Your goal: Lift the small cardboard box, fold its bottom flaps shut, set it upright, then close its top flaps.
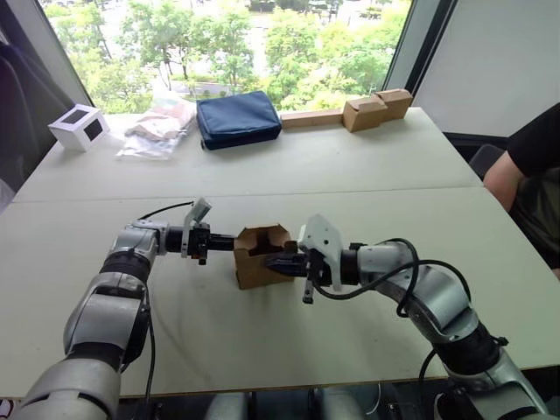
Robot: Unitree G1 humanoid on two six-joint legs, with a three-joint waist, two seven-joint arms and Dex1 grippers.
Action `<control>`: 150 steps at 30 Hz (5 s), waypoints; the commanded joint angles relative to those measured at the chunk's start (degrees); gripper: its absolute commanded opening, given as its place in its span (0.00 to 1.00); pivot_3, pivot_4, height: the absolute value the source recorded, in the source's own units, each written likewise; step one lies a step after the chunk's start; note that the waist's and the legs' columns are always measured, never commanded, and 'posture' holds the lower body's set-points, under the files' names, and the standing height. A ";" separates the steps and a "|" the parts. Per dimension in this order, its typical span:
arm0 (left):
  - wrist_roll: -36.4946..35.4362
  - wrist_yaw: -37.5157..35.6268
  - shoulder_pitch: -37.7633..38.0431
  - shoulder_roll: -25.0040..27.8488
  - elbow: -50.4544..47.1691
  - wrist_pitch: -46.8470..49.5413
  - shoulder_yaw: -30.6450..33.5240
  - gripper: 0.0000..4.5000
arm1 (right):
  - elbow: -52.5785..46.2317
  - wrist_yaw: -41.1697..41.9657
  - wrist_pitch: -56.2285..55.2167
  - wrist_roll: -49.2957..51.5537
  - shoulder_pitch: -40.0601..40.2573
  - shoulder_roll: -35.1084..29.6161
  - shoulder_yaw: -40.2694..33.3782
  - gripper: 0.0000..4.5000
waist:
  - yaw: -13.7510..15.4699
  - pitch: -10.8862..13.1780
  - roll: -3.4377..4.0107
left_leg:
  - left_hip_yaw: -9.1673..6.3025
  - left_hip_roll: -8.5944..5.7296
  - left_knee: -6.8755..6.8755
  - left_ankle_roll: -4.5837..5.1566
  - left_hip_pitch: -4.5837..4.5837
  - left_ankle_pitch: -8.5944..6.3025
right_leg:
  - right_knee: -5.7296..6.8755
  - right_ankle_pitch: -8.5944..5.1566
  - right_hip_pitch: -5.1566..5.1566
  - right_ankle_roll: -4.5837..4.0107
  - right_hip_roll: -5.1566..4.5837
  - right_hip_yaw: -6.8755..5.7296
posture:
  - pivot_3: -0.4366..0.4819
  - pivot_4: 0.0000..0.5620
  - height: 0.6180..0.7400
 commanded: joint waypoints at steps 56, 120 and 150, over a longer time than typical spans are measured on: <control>-2.62 9.75 4.07 2.02 -7.44 -2.07 10.94 0.01 | 11.98 2.97 -3.07 -2.26 -4.18 9.12 -0.87 0.00 | -0.17 0.00 0.00 | -0.01 0.01 0.00 -0.01 0.00 0.01 | 0.05 0.00 -0.05 0.00 0.00 0.00 | 0.48 0.27 0.98; -22.53 28.75 34.85 12.63 -73.20 18.49 11.75 0.01 | 21.77 6.81 -14.44 -9.08 -9.04 8.96 -2.36 0.00 | -0.05 -0.01 0.05 | -0.04 0.06 -0.23 -0.30 0.05 0.14 | -0.05 0.01 -0.10 -0.05 -0.25 0.12 | 0.48 0.27 0.98; -15.12 35.01 28.95 4.33 -65.08 13.84 6.60 0.01 | 11.17 6.27 -13.86 -9.72 -3.87 5.87 -0.93 0.00 | 0.02 -0.01 0.04 | -0.04 0.06 -0.22 -0.31 0.04 0.15 | -0.07 0.02 -0.08 -0.05 -0.17 0.08 | 0.48 0.27 0.98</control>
